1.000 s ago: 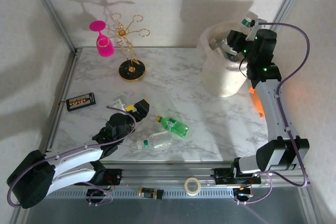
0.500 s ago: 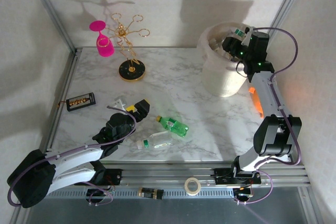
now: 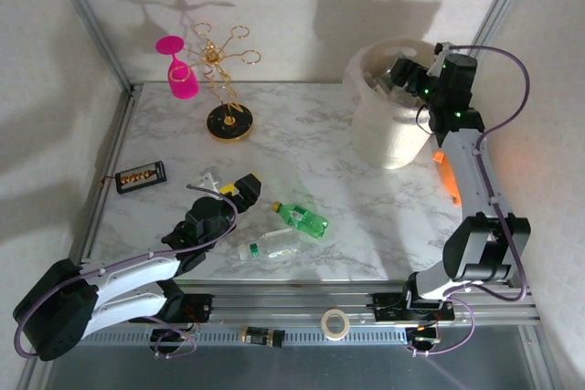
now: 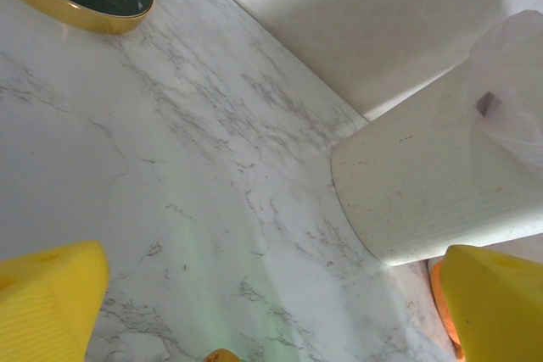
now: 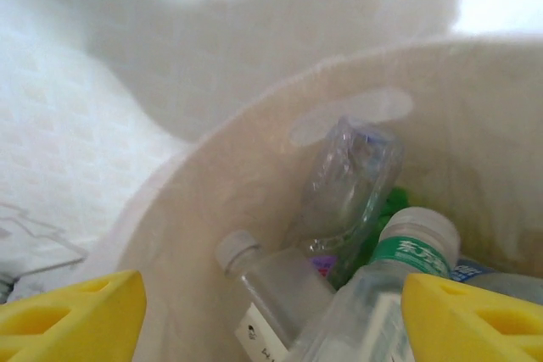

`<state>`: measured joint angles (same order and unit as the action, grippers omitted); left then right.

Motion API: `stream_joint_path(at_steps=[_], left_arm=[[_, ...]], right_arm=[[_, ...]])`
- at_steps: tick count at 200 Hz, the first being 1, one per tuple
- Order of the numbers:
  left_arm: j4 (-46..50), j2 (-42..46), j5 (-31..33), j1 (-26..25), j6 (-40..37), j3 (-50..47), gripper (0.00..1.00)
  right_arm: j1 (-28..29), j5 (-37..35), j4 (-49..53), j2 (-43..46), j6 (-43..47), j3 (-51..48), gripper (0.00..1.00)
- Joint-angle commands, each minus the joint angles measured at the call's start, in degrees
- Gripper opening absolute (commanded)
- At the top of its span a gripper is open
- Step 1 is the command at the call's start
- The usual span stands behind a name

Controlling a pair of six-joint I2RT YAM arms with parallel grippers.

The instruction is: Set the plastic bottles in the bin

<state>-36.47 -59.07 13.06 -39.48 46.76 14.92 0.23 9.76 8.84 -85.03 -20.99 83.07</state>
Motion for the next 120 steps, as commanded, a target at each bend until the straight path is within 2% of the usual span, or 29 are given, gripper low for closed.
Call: stream_joint_path(at_steps=[1,47,80,120], left_arm=[[-1.15,-0.56,0.34,0.55,0.25,1.03,1.0],[-0.18,-1.18,1.57,0.72,0.22,2.3,1.0],[1.25,-1.06,2.74,1.65,1.36,2.65,1.0],[3.77,0.23,2.92,4.43,3.59,2.58,1.0]], right_arm=[[-0.36,-1.29,-2.16,5.85,1.45,-0.38,0.79],[1.48,10.5,-5.88,12.96,1.18,-6.23,0.76],[10.47,12.11,-6.84,16.85,5.01,-11.52,0.75],[21.75,11.84,-5.06,17.11,7.12,-16.48,0.74]])
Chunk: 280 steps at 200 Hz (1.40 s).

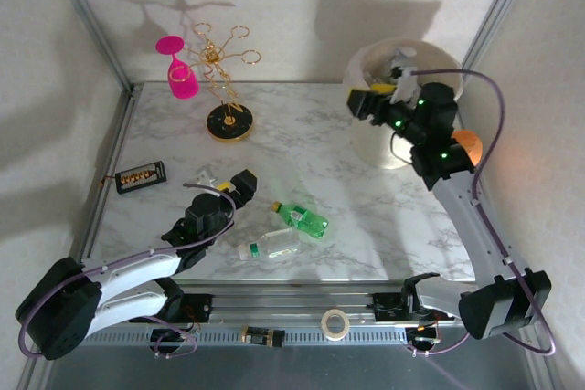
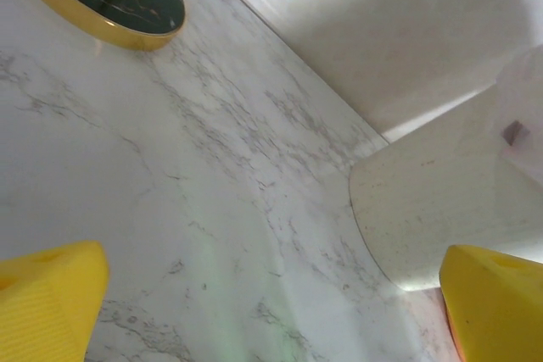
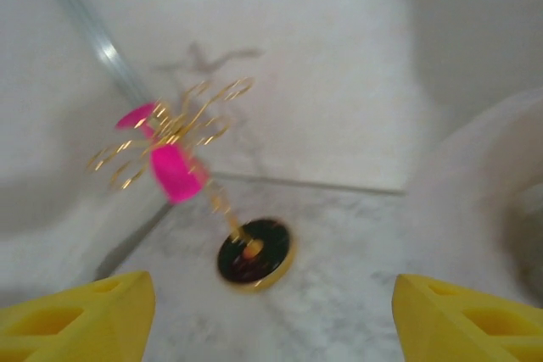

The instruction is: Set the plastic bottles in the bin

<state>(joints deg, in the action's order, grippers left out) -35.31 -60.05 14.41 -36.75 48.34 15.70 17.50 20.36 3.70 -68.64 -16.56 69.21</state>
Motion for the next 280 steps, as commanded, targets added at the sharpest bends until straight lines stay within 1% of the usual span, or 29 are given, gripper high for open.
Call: stream_joint_path(at_steps=[1,24,49,80,89,106,120,139,152,168,226,280], left_arm=[[2.7,1.28,1.58,1.73,2.07,1.79,1.0],[4.66,3.01,2.09,3.35,2.85,1.39,1.0],[6.02,4.89,2.24,5.04,4.03,0.36,1.0],[6.65,5.85,2.33,6.23,5.14,-0.41,1.0],[6.74,5.83,2.2,6.4,5.25,-0.41,1.0],[6.83,5.88,2.02,6.69,5.31,-0.41,0.99],[7.0,5.96,1.93,6.91,5.21,-0.36,1.0],[7.18,5.92,1.85,7.22,5.23,-0.49,1.0],[7.14,5.77,1.76,7.44,5.28,-0.48,1.0],[6.79,5.39,1.34,7.73,5.36,-0.41,1.0],[5.96,4.33,0.71,8.01,5.74,-0.23,1.0],[5.89,4.23,0.72,8.1,5.7,-0.08,1.0]], right_arm=[[4.75,1.21,0.16,0.71,2.81,-2.74,0.74],[10.64,-1.19,3.32,-0.97,4.74,-5.08,0.74],[16.73,-3.18,7.98,-4.85,6.67,-6.95,0.73],[22.02,-3.04,11.51,-10.23,8.38,-8.71,0.74],[24.29,-3.46,12.33,-11.63,8.71,-8.72,0.74],[26.82,-4.93,15.58,-14.67,9.79,-7.66,0.74],[29.05,-8.29,19.81,-17.48,11.02,-5.84,0.74],[31.7,-14.73,25.51,-21.03,12.41,-3.57,0.74],[32.72,-18.31,28.43,-22.99,12.86,-2.42,0.74],[33.34,-20.88,30.96,-24.7,13.17,-1.25,0.75],[34.26,-24.03,35.8,-29.11,14.77,0.55,0.77],[34.22,-24.95,34.95,-31.77,16.01,1.44,0.78]])
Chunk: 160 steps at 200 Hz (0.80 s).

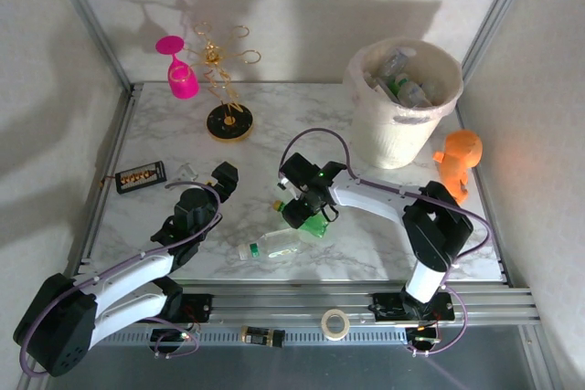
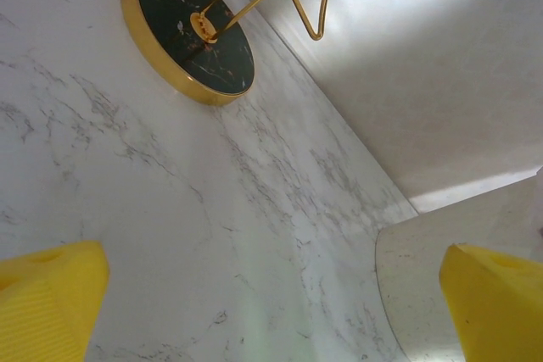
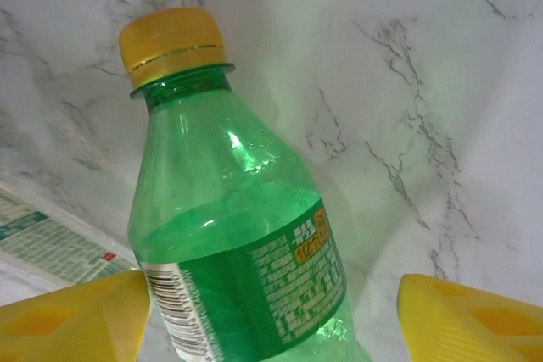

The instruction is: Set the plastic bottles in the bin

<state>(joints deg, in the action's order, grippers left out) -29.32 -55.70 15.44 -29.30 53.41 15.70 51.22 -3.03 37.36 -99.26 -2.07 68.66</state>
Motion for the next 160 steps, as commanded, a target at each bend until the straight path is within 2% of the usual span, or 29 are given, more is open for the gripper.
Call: stream_joint_path(at_steps=[1,160], left_arm=[[-0.07,-0.11,-0.31,0.65,0.59,-0.07,1.0],[0.25,0.34,-0.25,0.73,0.45,-0.45,1.0]], right_arm=[[0.48,-1.64,1.3,-1.22,1.53,2.04,0.78],[0.55,-6.45,-0.56,-8.04,3.36,2.61,0.75]])
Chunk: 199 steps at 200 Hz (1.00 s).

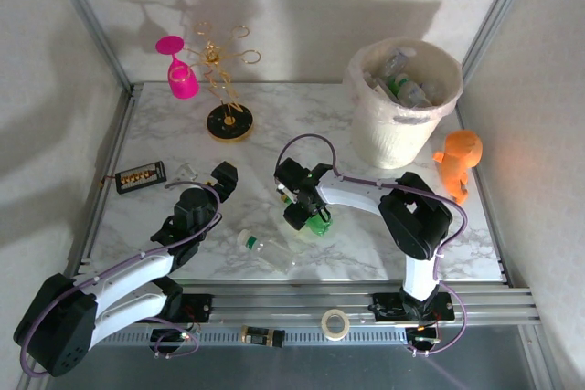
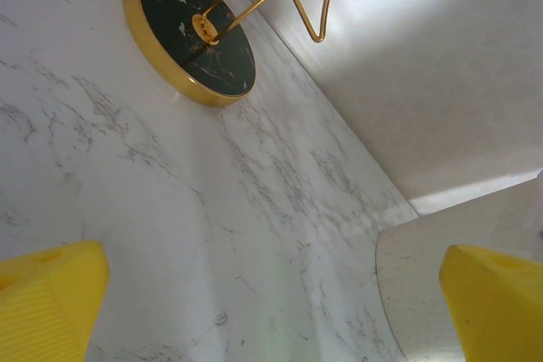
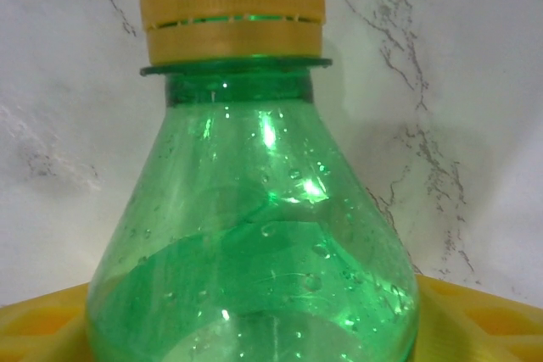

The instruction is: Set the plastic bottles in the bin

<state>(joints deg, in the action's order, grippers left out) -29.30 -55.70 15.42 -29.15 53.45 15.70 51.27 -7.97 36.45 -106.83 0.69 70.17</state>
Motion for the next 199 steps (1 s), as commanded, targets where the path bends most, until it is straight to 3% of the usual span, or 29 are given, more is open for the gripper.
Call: stream_joint_path(at_steps=[1,35,71,96,127,199], left_arm=[[0.22,0.33,-0.22,0.58,0.37,-0.48,1.0],[0.16,0.29,-0.15,0.58,0.28,-0.48,0.99],[-0.47,0.1,-0.61,0.58,0.3,-0.31,1.0],[-0.51,0.26,-1.01,0.58,0.32,-0.32,1.0],[-0.23,0.83,-1.18,0.58,0.36,-0.49,1.0],[-1.61,0.67,-3.01,0.58,0.01,-0.25,1.0]], right_arm=[[0.5,-1.52,0.33,-0.49,0.62,1.06,0.75],[0.44,-1.77,0.04,-0.43,0.63,1.0,0.73],[0.47,-2.53,0.03,0.08,0.81,1.1,0.66],[0.44,-2.59,-0.81,0.78,0.85,0.8,0.56],[0.5,-2.77,-1.92,2.78,0.81,0.47,0.54],[-2.46,7.77,-11.52,13.66,-0.67,-0.48,0.5]])
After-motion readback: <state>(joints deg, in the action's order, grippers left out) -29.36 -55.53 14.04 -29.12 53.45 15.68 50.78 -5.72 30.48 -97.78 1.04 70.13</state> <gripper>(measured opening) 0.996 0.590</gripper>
